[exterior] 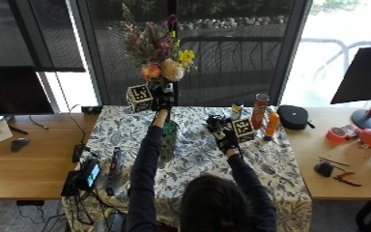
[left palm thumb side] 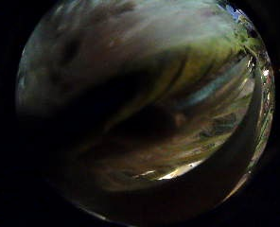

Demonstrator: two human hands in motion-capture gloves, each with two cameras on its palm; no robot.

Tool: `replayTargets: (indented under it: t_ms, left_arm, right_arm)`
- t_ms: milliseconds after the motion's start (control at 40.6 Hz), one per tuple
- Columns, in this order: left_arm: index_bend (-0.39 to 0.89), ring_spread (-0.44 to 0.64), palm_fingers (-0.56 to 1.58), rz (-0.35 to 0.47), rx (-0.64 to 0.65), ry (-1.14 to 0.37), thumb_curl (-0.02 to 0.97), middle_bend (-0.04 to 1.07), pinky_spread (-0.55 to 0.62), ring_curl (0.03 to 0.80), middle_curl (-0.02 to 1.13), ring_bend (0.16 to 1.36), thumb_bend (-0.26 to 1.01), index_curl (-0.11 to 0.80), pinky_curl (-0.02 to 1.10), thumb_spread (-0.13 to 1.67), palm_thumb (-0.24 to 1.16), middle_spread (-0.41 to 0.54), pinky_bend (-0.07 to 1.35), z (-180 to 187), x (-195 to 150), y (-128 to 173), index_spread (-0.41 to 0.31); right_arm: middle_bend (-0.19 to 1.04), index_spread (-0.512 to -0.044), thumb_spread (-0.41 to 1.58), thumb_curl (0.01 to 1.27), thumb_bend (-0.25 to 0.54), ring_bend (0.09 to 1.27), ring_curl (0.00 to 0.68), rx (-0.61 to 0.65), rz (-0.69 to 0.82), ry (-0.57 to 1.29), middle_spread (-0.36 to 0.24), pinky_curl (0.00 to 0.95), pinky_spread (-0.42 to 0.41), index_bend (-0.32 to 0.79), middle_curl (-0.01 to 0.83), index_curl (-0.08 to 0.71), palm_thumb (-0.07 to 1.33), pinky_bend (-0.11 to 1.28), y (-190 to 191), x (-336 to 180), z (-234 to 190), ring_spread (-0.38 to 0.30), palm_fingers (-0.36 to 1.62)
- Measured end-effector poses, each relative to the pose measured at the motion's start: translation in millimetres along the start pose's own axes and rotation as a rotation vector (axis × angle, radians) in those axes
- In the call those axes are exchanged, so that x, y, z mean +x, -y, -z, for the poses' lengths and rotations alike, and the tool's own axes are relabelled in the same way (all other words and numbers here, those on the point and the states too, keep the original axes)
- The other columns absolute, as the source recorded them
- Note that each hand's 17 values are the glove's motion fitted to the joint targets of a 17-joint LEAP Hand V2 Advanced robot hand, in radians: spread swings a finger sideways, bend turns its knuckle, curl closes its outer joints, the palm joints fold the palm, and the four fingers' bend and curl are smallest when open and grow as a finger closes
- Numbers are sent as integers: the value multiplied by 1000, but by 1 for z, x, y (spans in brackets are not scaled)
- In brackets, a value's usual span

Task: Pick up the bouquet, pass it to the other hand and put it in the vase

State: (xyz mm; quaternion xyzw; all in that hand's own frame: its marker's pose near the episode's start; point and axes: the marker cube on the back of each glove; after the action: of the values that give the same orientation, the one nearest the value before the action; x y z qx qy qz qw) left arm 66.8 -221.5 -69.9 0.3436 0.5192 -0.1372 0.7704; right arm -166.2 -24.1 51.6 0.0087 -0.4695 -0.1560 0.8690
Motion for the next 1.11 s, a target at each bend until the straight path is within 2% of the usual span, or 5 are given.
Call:
replayTargets:
  t_ms: [444, 567, 641, 961, 1109]
  left_arm:
    - [426, -368, 1300, 164, -304, 10, 569, 760, -420, 506, 650, 877, -57, 678, 535, 911, 735, -355, 731, -4, -96, -10, -358]
    - [231, -239, 248, 243, -685, 223, 478, 671, -181, 498, 666, 703, -107, 653, 486, 901, 512, -267, 411, 33, -166, -50, -241]
    - [121, 11, -293, 187, -699, 500, 454, 404, 69, 538, 646, 675, -79, 616, 552, 884, 466, -43, 518, 81, -205, -64, -104]
    - [63, 389, -163, 179, -658, 512, 401, 167, 445, 314, 371, 575, -39, 386, 350, 845, 433, 286, 408, 156, -208, -50, 97]
    - [82, 442, -148, 157, -603, 537, 388, 168, 493, 303, 356, 569, -34, 336, 338, 848, 437, 324, 400, 175, -209, -38, 116]
  right_arm:
    - [225, -300, 1086, 337, -23, 410, 364, 5, -74, 87, -137, 337, -80, 119, 411, 300, 487, 305, -18, 3, 11, -185, 833]
    - [220, -300, 1087, 333, -22, 400, 366, 16, -60, 73, -136, 335, -75, 123, 411, 296, 490, 281, -18, 29, 18, -181, 835]
    - [226, -295, 1091, 332, -21, 389, 364, 24, 73, 33, -136, 331, -67, 134, 414, 298, 492, 251, -22, 35, 25, -184, 837]
    - [214, -287, 1103, 331, -18, 352, 364, 61, -414, 212, -137, 332, -61, 134, 415, 300, 517, 203, -35, 63, 47, -185, 854]
    - [212, -281, 1111, 329, -19, 346, 366, 110, -148, -63, -137, 332, -49, 131, 416, 300, 526, 189, -33, 79, 47, -189, 865]
